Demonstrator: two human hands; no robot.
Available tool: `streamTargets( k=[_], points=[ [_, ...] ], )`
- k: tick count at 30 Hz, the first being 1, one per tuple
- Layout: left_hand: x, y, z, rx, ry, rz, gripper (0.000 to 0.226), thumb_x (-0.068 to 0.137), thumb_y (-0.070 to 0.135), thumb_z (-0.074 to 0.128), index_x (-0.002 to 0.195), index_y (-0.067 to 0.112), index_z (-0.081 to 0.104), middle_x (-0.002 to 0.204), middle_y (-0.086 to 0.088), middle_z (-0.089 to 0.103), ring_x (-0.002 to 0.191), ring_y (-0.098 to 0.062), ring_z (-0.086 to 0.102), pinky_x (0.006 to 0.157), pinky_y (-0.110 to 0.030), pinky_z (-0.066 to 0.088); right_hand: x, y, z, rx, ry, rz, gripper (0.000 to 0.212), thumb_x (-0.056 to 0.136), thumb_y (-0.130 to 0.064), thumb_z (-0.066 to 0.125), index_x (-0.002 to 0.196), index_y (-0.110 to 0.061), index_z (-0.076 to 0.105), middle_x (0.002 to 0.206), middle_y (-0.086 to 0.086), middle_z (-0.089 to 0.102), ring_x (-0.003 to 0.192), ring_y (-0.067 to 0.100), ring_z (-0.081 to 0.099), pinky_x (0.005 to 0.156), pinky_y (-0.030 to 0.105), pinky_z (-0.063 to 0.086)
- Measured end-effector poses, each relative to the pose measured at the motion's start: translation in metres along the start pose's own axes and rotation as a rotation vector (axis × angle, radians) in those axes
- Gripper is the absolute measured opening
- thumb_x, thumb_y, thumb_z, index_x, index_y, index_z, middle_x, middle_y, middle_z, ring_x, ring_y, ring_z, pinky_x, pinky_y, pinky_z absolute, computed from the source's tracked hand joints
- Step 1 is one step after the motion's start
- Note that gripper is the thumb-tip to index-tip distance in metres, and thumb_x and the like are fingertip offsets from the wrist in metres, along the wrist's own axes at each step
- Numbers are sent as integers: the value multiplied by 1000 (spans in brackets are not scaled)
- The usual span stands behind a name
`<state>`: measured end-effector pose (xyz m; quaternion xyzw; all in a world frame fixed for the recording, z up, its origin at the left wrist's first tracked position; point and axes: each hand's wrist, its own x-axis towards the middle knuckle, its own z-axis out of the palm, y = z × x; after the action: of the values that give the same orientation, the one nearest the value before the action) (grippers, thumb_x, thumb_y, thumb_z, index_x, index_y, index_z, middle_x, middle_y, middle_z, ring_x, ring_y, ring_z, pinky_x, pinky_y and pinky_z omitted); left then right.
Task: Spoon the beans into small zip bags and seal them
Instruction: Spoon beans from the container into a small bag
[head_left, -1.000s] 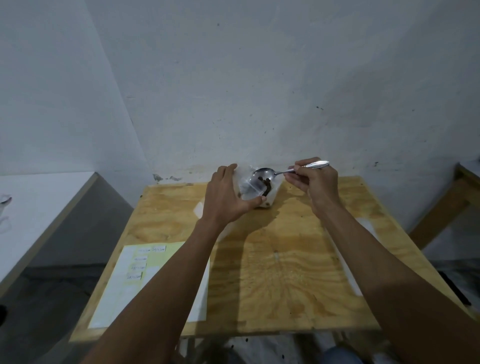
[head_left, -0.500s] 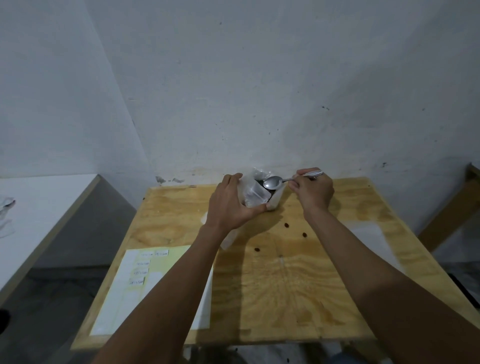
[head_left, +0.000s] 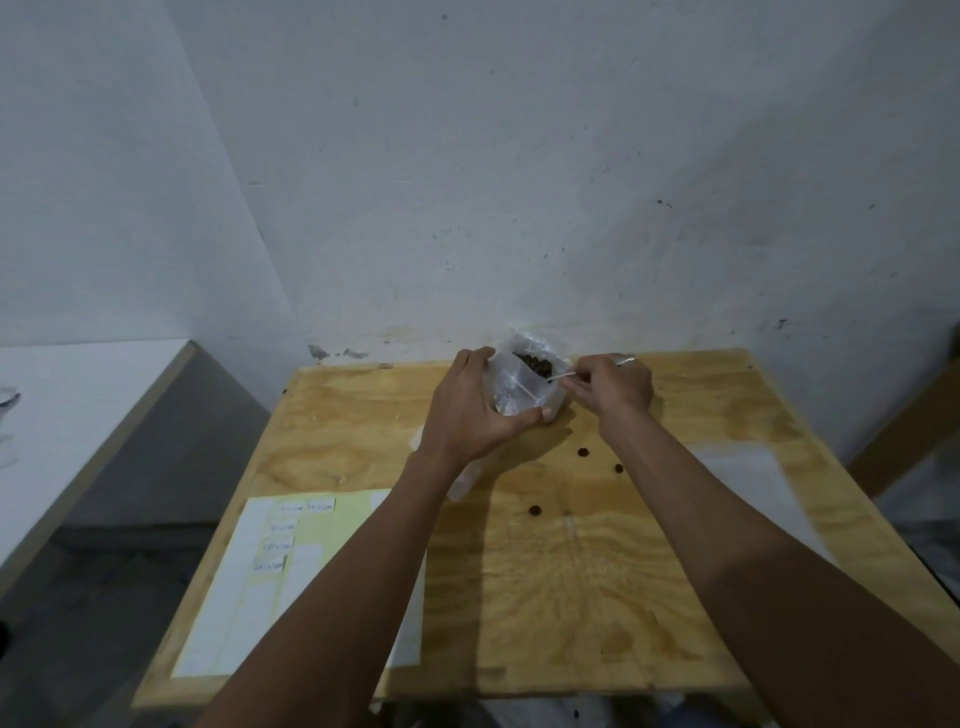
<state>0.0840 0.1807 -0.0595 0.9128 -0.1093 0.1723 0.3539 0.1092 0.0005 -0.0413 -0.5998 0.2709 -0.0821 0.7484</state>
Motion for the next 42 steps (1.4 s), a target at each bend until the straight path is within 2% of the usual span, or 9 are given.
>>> streamTargets(
  k=[4,10,14,18,24,28,31,34,42],
  points=[
    [-2,-2,-1,-1,-5,4,112,60,82,65,142,6,49,133,-3,56,120,-17,54,94,-24,40,-1,-1,-2,59,13,27,3,83,9,67,84,6,67,75,17,73,66,24,77,73,33,65],
    [-6,-3,-4,9,21,21,106,63,76,71,140,6,50,129,-2,56,119,-17,53,95,-26,41,-7,-13,-9,107,21,-5,8,82,10,66,78,3,65,72,15,71,64,24,76,73,32,64],
    [-8,2,-8,15,30,25,108,62,77,68,141,5,48,130,-3,55,119,-18,52,94,-24,39,-11,-25,-15,136,20,-29,7,81,11,66,80,3,66,75,16,72,63,22,76,74,32,64],
    [-10,5,-12,7,45,29,112,62,81,65,142,4,48,132,-5,55,121,-21,52,97,-31,44,-16,-40,-21,168,-6,-63,7,80,11,68,81,4,64,75,16,69,60,22,75,73,33,64],
    [-13,15,-15,-4,84,39,111,63,81,65,142,7,47,132,-4,55,122,-20,51,99,-31,44,-31,-48,-27,143,-164,-123,6,81,11,68,85,7,66,77,17,67,66,25,74,79,37,64],
    [-15,21,-16,-5,93,49,108,63,81,64,139,7,49,128,-4,57,118,-20,53,96,-29,42,-43,-43,-31,33,-278,-167,9,83,10,71,90,6,67,91,26,70,79,32,76,77,33,63],
    [-16,23,-16,-7,94,44,109,63,81,66,141,7,48,130,-5,56,119,-19,52,96,-32,45,-53,-41,-35,-62,-368,-203,13,85,9,73,96,7,67,100,31,71,87,34,77,76,30,63],
    [-17,21,-17,1,93,55,108,63,77,70,142,6,48,130,-4,56,118,-19,52,96,-35,47,-61,-43,-39,-133,-472,-240,11,86,8,74,94,4,67,106,35,69,94,35,76,78,31,63],
    [-19,16,-19,12,103,55,111,62,80,68,142,6,47,129,-4,56,119,-19,52,94,-27,42,-60,-56,-42,-63,-496,-322,9,87,10,71,94,6,67,101,34,71,91,38,76,81,34,64]
  ],
)
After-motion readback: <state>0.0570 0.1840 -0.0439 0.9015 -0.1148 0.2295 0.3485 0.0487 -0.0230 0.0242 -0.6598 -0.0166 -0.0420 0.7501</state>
